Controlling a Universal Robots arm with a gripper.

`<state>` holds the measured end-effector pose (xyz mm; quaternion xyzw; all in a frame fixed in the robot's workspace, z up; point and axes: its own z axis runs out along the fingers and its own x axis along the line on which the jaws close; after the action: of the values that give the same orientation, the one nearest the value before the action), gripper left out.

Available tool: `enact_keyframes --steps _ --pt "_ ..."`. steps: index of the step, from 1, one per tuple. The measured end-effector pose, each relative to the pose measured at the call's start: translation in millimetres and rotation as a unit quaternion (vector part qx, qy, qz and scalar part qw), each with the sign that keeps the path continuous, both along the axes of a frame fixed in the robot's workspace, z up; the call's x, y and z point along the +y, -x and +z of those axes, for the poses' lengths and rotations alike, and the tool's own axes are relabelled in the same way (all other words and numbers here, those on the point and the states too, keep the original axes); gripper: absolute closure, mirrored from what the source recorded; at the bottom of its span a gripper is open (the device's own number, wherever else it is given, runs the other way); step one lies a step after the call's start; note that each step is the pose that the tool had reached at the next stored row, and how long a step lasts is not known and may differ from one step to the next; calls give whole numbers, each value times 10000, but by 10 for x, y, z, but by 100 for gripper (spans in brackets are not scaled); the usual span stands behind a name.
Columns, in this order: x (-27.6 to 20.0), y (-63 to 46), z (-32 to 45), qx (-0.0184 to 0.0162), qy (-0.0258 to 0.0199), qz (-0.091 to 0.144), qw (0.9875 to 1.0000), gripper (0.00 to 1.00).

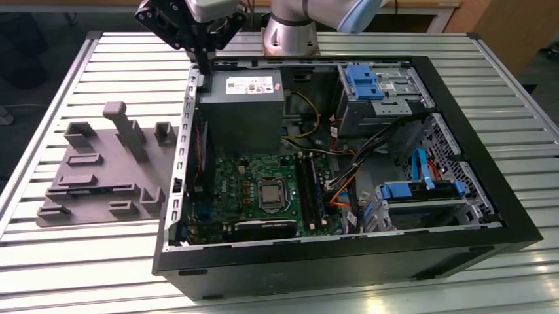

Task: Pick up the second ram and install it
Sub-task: 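Reach for the second ram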

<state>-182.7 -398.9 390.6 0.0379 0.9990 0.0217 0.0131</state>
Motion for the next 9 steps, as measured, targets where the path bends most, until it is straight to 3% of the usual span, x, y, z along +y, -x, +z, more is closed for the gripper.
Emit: enact_keyframes --steps 9 --pt "0 42 -2 0 0 0 10000 89"
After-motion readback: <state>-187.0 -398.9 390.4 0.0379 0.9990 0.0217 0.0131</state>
